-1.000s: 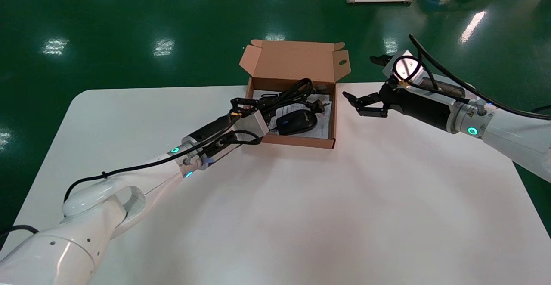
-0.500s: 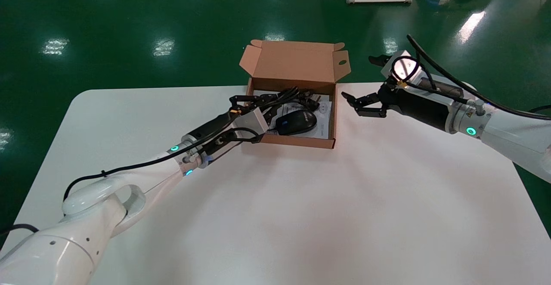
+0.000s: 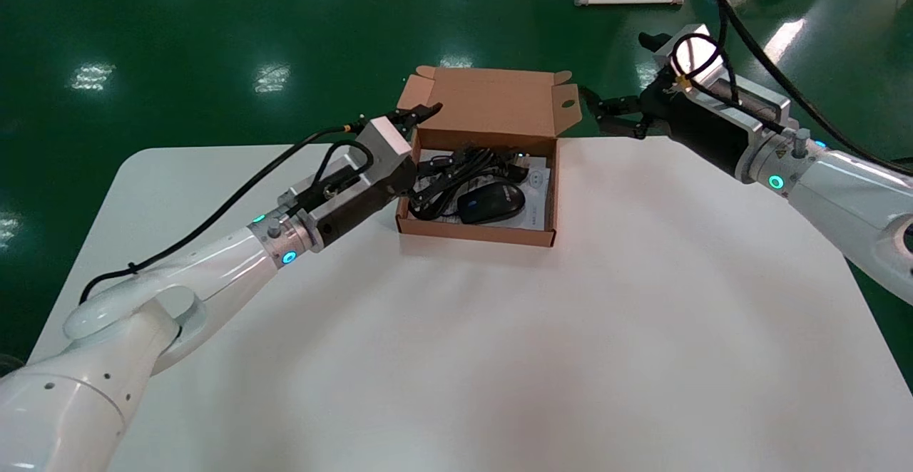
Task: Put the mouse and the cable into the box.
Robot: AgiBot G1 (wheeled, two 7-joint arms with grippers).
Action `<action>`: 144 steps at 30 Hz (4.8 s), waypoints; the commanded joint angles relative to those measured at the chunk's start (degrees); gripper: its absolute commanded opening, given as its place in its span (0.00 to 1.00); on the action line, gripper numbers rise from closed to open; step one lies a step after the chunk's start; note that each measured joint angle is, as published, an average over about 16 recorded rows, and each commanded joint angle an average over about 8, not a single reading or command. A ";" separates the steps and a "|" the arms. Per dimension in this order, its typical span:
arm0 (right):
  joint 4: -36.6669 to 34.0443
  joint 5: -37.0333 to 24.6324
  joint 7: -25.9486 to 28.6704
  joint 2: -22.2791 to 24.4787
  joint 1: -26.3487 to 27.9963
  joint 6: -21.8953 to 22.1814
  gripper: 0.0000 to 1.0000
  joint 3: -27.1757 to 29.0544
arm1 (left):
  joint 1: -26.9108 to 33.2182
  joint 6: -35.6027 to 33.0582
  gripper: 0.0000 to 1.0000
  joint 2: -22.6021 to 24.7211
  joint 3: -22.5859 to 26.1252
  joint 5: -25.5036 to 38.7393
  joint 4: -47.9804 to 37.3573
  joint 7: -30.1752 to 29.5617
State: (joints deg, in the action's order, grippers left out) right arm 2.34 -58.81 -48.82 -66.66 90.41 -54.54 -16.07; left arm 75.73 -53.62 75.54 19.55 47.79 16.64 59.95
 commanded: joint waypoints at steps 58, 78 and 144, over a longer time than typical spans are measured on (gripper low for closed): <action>66.35 15.98 55.37 29.42 -26.89 -28.91 1.00 0.16 | -13.57 -30.83 1.00 -38.90 -3.38 -5.72 54.65 -67.97; 71.97 17.24 59.83 32.00 -29.19 -31.55 1.00 0.03 | -14.29 -32.34 1.00 -40.81 -3.56 -6.03 57.35 -70.89; 70.87 16.89 59.27 31.49 -28.72 -30.98 1.00 0.06 | -14.17 -32.06 1.00 -40.53 -3.53 -5.94 56.90 -70.69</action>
State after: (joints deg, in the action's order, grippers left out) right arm 73.21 -41.93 10.45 -35.17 61.69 -85.51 -16.01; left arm 61.56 -85.68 35.02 16.03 41.85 73.54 -10.73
